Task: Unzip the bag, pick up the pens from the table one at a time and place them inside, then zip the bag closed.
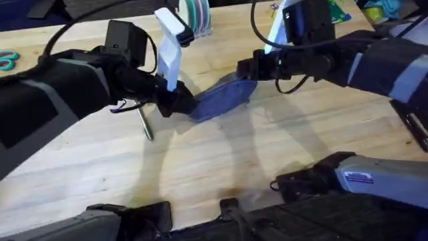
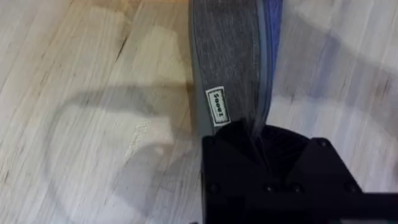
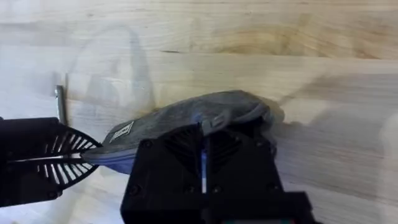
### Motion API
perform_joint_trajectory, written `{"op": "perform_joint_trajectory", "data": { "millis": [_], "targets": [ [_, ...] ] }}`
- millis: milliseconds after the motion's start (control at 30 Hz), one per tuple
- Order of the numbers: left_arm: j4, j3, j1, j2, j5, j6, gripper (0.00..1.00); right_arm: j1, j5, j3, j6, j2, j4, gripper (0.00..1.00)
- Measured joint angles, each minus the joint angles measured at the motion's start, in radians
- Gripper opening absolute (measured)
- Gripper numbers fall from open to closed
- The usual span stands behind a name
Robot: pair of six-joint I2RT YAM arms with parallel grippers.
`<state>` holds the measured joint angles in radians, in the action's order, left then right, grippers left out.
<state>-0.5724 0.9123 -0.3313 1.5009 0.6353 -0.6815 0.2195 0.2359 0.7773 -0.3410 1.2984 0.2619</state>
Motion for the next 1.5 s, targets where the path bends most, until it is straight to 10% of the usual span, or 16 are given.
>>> {"op": "perform_joint_trajectory", "data": {
  "millis": [1067, 1500],
  "targets": [
    [-0.007, 0.000, -0.001, 0.000, 0.009, 0.000, 0.042, 0.027, 0.016, -0.001, -0.008, -0.221, 0.032, 0.033],
    [-0.018, 0.000, 0.003, 0.000, -0.002, 0.000, 0.042, 0.336, -0.041, 0.000, -0.030, -0.118, -0.056, 0.032]
  ]
}}
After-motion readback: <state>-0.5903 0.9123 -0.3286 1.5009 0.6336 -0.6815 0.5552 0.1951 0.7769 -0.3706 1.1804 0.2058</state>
